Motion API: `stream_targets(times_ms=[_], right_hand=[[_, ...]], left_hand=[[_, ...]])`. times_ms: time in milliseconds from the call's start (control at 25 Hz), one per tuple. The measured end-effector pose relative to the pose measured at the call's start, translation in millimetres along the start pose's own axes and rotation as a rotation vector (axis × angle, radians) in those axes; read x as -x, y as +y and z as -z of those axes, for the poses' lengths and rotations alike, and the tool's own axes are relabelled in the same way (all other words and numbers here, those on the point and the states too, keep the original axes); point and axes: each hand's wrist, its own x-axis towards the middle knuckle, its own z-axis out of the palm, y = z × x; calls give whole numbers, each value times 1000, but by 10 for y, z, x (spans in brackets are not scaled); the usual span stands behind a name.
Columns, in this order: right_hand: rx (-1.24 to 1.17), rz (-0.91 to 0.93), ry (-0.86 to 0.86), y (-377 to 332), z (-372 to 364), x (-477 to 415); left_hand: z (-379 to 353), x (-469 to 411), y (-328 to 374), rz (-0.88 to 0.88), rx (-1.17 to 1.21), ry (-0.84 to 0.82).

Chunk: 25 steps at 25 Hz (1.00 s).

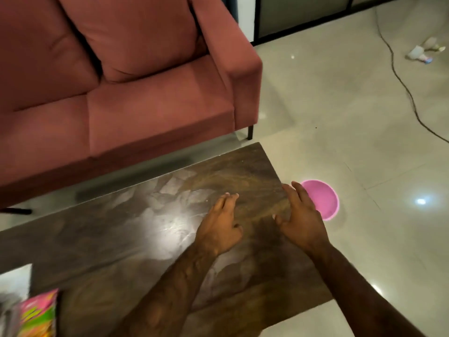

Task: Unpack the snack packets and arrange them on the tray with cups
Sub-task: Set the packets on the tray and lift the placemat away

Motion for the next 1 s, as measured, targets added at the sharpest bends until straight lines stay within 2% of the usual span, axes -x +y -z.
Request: stream_targets(times_ms=[240,520,800,1000], right_hand=[[51,216,-196,-1343,-475,204],[165,434,-383,-2765,-1530,839],[200,478,-536,-3939,-2741,1733],[187,498,-667,-4573,-3514,2209]], left_hand=[[583,871,-1050,194,42,201],[819,2085,-2455,429,165,289],[927,3094,-3955,532,296,307],[938,3681,-4807,675,390,281]])
